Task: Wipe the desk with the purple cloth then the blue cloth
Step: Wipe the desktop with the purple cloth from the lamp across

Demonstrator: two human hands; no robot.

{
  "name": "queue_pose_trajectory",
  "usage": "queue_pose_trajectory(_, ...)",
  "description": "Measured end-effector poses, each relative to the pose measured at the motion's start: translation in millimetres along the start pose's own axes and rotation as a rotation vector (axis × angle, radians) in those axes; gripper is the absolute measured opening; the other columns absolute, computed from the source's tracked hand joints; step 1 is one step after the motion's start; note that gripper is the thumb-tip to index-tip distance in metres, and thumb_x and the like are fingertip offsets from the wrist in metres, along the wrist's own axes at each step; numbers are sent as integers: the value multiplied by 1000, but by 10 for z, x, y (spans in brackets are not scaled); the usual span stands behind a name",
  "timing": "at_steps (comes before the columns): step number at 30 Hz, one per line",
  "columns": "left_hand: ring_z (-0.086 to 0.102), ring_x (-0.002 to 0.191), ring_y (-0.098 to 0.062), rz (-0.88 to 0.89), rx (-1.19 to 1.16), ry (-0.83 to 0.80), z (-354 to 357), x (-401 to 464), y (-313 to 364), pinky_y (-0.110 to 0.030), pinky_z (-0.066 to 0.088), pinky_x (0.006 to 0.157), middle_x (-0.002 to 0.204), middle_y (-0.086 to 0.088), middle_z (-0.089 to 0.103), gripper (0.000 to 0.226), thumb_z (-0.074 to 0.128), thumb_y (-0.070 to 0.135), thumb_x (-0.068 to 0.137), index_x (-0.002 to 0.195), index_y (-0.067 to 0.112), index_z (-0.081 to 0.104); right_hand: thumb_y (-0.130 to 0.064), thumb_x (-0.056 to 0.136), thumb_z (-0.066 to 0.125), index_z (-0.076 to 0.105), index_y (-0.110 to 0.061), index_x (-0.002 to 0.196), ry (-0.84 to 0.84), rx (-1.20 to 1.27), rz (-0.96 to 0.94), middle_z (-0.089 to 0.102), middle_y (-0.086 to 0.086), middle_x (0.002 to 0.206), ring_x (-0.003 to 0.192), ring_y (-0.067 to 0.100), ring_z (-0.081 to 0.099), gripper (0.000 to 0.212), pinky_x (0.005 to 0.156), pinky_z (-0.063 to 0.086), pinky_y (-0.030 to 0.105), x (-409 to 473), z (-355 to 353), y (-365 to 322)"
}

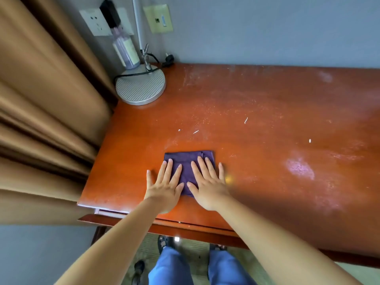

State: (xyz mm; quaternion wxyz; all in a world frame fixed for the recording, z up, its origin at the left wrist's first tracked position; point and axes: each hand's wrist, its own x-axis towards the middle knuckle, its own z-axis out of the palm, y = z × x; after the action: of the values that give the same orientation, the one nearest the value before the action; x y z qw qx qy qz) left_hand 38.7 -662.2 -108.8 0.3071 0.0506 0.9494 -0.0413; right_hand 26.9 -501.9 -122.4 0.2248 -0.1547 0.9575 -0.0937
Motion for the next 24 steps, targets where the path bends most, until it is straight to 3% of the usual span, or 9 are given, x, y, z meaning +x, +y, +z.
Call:
queue_pose_trajectory(9, -31, 141, -18, -48, -8, -12, -44, -7, -54, -58, -10, 115, 154, -1, -34, 59, 4, 50, 100, 147, 30, -24, -53, 101, 13, -18, -25, 150, -6, -44, -62, -26, -1, 157, 145, 18, -23, 64, 112, -19, 49, 124, -73, -42)
queue_pose_trajectory(18, -29, 142, -19, -13, 50, 24, -452, 583, -304, -59, -11, 114, 154, -2, -33, 58, 4, 50, 100, 148, 31, -24, -50, 101, 10, -17, -25, 151, 10, -34, 28, -26, -1, 158, 145, 18, -22, 62, 114, -16, 50, 669, -308, -91)
queue_pose_trajectory(24, -31, 141, -21, 5, 46, 28, -299, 410, -301, -59, -11, 114, 154, -4, -34, 59, 3, 50, 100, 148, 28, -25, -50, 101, 8, -22, -24, 148, -30, -45, 29, -30, 1, 155, 144, 20, -25, 62, 113, -18, 50, 516, -247, -159)
